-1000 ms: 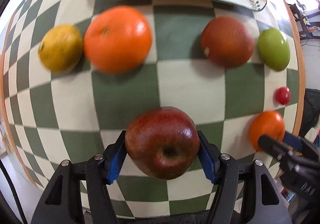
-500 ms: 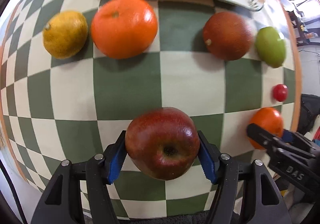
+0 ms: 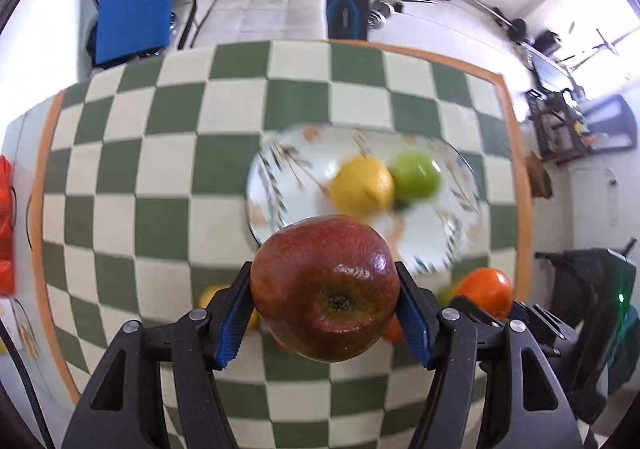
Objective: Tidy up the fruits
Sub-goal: 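Place red apple and orange on the plate and open both grippers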
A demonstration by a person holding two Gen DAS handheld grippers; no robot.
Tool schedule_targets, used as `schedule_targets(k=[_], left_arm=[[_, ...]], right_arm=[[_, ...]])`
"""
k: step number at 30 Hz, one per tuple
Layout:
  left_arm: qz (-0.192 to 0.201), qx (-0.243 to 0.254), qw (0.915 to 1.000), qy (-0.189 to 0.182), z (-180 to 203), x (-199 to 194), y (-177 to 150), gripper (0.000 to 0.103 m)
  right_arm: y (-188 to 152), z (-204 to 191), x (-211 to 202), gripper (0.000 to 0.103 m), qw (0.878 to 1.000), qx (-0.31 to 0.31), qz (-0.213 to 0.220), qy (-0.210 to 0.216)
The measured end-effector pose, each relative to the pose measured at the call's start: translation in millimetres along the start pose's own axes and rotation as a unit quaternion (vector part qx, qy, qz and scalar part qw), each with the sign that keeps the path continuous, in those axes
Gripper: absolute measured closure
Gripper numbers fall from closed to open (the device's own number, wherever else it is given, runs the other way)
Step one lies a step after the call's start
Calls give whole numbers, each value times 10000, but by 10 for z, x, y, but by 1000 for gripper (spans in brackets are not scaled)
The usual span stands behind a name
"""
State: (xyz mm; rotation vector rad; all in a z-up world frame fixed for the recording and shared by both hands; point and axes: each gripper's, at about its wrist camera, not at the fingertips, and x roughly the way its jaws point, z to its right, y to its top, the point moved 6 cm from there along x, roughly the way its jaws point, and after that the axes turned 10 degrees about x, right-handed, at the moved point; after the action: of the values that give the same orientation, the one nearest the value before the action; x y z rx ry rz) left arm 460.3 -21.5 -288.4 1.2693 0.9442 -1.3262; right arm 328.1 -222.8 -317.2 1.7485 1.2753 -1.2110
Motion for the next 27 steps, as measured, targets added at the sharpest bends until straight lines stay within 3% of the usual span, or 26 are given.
schedule_targets(k=[4,9,17,23,25,27], left_arm=[[-418,-106,9990,144,-248,413,362,40],[-837,-158,9962,165,-386,826,599,40],[-1152,-60,9932,162,-364,1118,668,39],[-1181,106,9924,332,-302,1172,667,39],[-1097,125,9932,374,-306,1138,664,26],[-1013,101,9939,431,-303,1089,654,13]], right_arm=[[649,-178,210,38,9997,-82,90,-202],[1025,-271,644,38,9987,-148,-117,-474],[1123,-325,1052,38,9950,-420,-403,-808],[1156,-339,1134,37,9949,-408,-502,-771],[1159,-372,1147,32,9950,-413,-511,-753],[1170,-374,1107,18,9954,-377,-497,-732]])
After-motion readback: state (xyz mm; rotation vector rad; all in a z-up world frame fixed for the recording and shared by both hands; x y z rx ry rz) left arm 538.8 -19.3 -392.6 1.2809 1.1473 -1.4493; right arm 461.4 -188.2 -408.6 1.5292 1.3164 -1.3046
